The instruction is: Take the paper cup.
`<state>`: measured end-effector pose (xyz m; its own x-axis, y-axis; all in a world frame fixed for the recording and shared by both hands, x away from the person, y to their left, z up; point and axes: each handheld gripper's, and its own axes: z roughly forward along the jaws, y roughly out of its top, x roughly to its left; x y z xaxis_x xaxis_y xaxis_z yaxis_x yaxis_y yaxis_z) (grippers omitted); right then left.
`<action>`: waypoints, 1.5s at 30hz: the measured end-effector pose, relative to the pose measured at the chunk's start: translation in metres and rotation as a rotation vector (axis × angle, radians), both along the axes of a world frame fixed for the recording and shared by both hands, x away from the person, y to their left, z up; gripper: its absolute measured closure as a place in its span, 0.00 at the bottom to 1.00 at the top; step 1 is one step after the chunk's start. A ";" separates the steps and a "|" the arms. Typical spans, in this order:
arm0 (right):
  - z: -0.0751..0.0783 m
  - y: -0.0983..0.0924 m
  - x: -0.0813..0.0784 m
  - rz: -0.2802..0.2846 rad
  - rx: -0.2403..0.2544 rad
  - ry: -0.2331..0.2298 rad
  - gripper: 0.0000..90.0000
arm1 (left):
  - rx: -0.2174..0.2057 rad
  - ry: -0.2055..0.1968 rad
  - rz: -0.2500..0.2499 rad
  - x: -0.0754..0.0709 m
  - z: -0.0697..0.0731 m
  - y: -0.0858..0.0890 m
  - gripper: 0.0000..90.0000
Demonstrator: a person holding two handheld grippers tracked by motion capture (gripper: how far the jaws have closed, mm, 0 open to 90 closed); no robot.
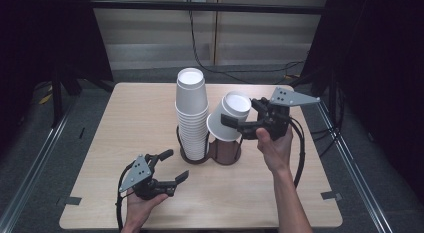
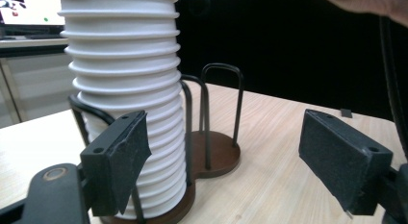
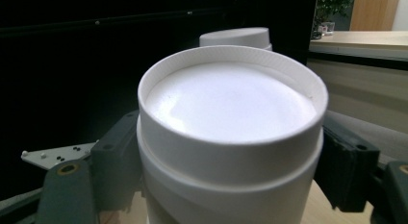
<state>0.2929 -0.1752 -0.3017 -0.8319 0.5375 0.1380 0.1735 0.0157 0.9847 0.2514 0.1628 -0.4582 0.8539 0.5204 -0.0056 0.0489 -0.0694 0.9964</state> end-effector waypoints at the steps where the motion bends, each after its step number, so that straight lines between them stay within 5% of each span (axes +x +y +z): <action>1: -0.003 0.002 -0.001 0.005 -0.005 0.001 0.24 | 0.006 0.004 -0.008 0.000 0.000 0.000 0.19; 20: -0.072 0.023 -0.022 0.061 0.003 0.071 0.24 | 0.028 -0.029 -0.063 -0.007 0.001 -0.010 0.17; 45: -0.117 0.049 -0.031 0.126 0.026 0.137 0.24 | 0.011 -0.012 -0.151 -0.009 -0.002 -0.033 0.17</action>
